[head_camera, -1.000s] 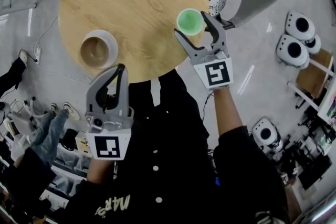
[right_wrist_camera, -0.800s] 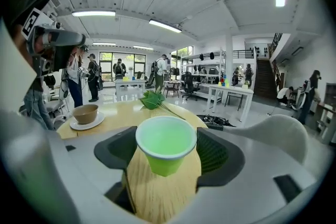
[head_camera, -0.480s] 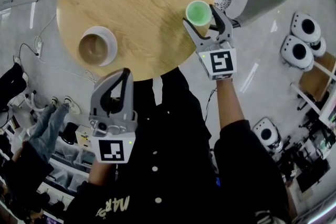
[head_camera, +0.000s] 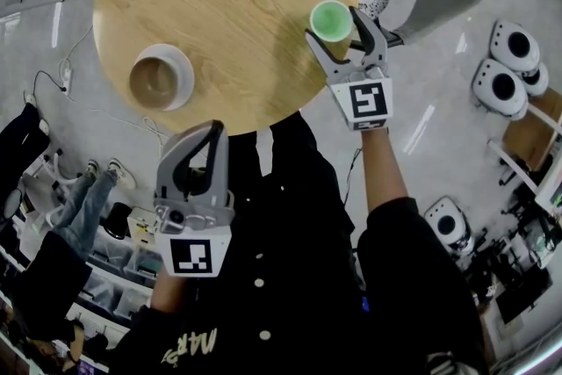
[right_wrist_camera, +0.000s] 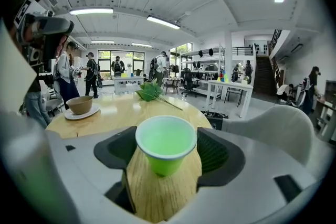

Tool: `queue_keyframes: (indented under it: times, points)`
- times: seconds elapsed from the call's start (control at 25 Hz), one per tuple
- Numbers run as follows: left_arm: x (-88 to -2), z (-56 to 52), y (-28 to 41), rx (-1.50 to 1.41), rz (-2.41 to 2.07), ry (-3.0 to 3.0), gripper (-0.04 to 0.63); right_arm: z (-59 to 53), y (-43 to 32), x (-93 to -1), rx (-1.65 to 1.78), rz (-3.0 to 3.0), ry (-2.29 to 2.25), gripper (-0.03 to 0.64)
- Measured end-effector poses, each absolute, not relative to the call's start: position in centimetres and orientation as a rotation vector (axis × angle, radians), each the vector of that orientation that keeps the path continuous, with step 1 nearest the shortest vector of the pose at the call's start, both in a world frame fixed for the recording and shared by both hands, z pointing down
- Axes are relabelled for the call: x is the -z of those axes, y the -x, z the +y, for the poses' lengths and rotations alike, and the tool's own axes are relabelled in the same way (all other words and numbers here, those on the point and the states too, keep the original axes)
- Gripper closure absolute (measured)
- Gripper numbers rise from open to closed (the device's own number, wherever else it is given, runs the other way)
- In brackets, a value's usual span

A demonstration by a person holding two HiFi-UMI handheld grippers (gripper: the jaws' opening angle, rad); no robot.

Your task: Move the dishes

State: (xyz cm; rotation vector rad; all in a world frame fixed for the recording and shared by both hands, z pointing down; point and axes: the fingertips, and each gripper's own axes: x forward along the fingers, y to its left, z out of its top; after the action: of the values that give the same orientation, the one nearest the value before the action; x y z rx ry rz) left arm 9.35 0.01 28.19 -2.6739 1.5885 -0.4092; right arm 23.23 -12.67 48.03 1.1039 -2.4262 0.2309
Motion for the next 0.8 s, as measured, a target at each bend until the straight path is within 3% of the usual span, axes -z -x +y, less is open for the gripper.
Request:
queue_keyframes:
  times: [0.52,0.8]
  points:
    - [-27.9,-0.3,-8.9,0.378,1.655,2.669,0.592,-11.9,-24.0,-46.3,-0.239,-2.476,-1.063,0.238]
    - [-26.7,0.4,-7.2,0.353,1.709,2.635,0.592,-11.0,-22.9,-42.0,-0.215,-2.505,-1.013,0.278]
